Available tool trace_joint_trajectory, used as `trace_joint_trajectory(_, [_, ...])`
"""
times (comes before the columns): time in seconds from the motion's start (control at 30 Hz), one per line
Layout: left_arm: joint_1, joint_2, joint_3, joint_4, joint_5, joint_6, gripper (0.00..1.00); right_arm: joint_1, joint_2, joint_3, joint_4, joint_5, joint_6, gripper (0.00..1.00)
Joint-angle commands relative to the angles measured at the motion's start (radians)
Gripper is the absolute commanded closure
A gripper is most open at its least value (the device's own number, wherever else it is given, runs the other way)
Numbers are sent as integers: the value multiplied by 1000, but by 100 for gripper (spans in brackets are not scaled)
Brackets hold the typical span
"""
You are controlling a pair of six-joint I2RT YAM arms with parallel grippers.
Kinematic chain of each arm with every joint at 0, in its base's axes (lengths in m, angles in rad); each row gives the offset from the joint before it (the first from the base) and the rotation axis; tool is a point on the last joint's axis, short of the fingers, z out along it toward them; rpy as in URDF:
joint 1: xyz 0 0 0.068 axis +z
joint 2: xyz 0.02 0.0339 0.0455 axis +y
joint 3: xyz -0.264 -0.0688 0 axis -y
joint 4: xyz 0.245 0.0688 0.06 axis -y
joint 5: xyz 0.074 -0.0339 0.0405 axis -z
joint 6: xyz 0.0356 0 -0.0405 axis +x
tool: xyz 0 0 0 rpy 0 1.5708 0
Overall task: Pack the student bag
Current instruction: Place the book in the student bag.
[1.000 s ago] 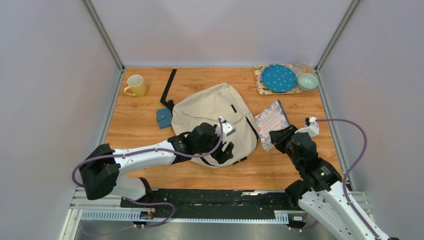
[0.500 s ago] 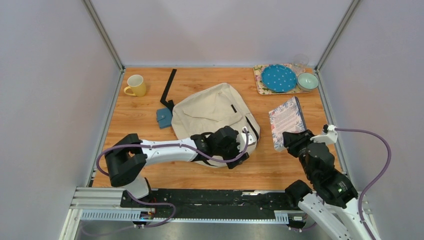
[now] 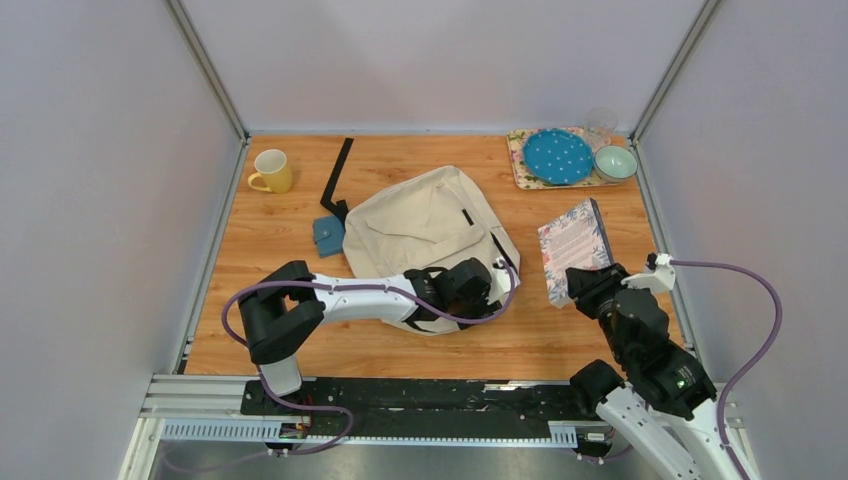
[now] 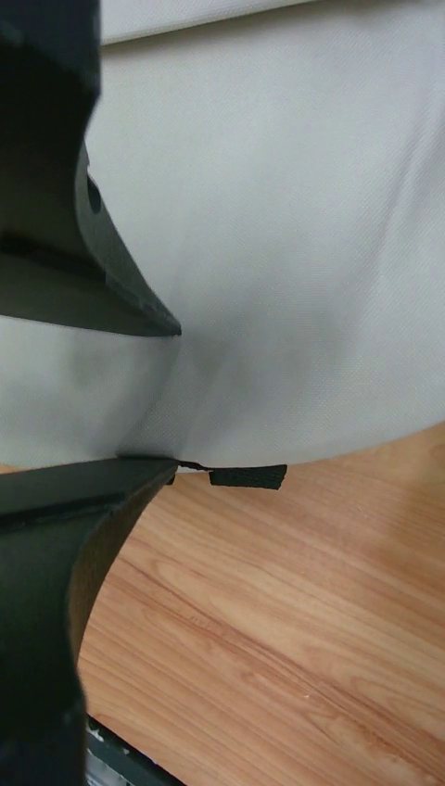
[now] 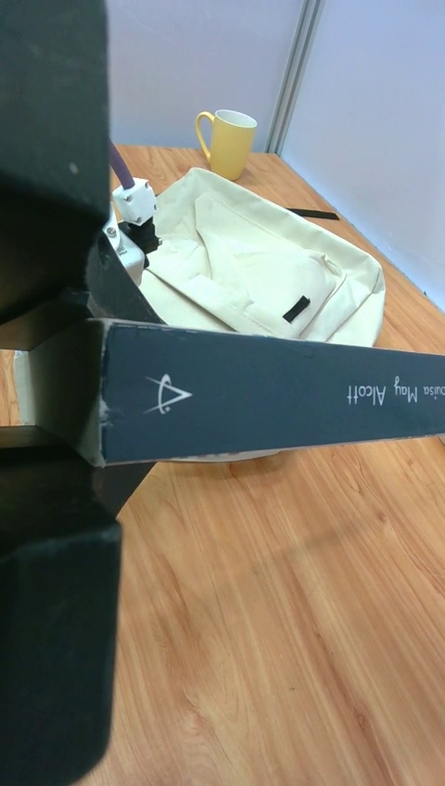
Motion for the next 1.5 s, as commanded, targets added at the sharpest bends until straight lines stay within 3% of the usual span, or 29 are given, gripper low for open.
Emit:
trace_joint_trajectory(0.0, [-4, 8, 39, -15, -37, 8, 47, 2, -21, 10, 83, 37, 22, 100])
trace_joint_trajectory(0.07, [-4, 9, 40, -18, -31, 11, 56, 0, -23, 10, 80, 38, 24, 100])
trace_joint_trajectory(0.2, [-4, 11, 42, -18, -11, 11, 61, 2, -26, 8, 74, 38, 30, 100])
trace_joint_trajectory(0.3, [-4, 6, 43, -20, -8, 9, 79, 2, -29, 7, 72, 38, 34, 100])
trace_joint_trajectory(0.33, [-4, 5, 43, -18, -7, 8, 91, 0, -29, 5, 72, 38, 36, 100])
trace_joint_trajectory(0.4, [-4, -8, 42, -12, -1, 8, 100, 2, -31, 5, 69, 38, 37, 100])
trace_joint_trajectory(0.8, [40, -172, 104, -16, -24, 6, 100, 2, -60, 31, -96, 31, 91, 100])
trace_joint_trajectory(0.97, [146, -262, 126, -26, 4, -43, 100, 2, -110, 2, -123, -72, 139, 100])
trace_joint_trajectory(1.17, [198, -324, 124, -9, 10, -66, 100, 2, -155, 2, -126, -205, 209, 100])
trace_joint_trajectory(1.33, [198, -365, 86, 49, 6, -107, 100, 2, -106, -65, -11, -429, 283, 100])
trace_joint_trajectory(1.47, [198, -430, -15, 264, 45, -181, 100, 0, -86, -181, 184, -558, 394, 100])
